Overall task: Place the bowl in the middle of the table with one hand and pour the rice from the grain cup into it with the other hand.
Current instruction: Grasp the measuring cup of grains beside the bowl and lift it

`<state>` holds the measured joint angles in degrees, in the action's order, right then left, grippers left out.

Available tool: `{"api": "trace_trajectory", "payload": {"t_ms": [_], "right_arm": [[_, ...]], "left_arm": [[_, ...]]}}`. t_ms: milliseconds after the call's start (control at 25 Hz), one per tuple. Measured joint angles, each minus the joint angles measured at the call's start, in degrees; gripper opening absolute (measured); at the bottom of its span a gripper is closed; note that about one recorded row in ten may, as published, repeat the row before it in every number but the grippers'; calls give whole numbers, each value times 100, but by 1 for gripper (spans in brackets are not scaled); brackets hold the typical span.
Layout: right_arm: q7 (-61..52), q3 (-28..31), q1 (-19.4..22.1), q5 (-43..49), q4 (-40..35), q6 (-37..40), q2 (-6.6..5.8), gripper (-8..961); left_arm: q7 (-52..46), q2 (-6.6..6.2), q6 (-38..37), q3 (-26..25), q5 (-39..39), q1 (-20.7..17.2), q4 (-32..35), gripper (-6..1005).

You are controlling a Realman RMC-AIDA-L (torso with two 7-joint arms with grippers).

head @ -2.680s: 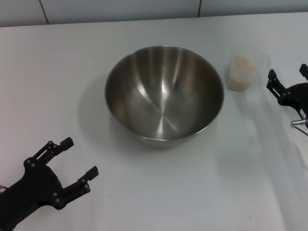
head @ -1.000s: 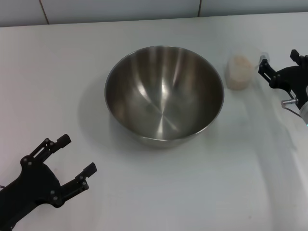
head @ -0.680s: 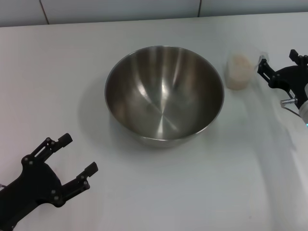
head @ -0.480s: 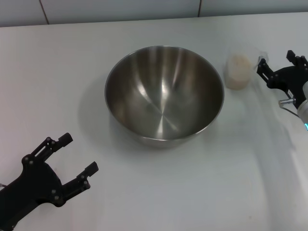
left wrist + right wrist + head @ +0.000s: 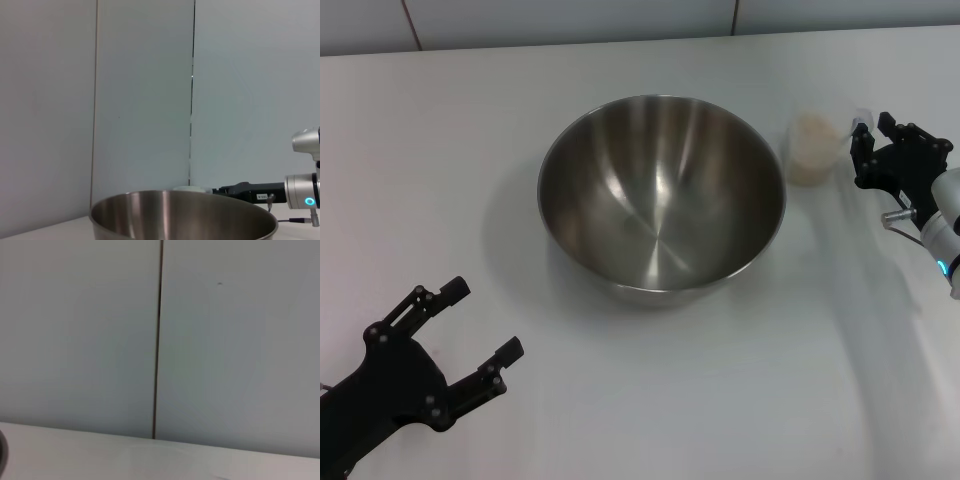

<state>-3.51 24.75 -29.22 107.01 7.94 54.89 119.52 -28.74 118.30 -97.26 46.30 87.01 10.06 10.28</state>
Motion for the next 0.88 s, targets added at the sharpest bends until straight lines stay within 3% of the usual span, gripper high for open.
{"api": "trace_trajectory", "payload": {"t_ms": [480, 880], "right_arm": [[1, 49, 44, 1, 65, 80, 13, 98], [1, 205, 181, -57, 89, 592, 21, 33]], "left_arm": [[0, 0, -25, -7, 0, 3, 0, 868], [0, 8, -31, -49, 0, 18, -54, 868]]}}
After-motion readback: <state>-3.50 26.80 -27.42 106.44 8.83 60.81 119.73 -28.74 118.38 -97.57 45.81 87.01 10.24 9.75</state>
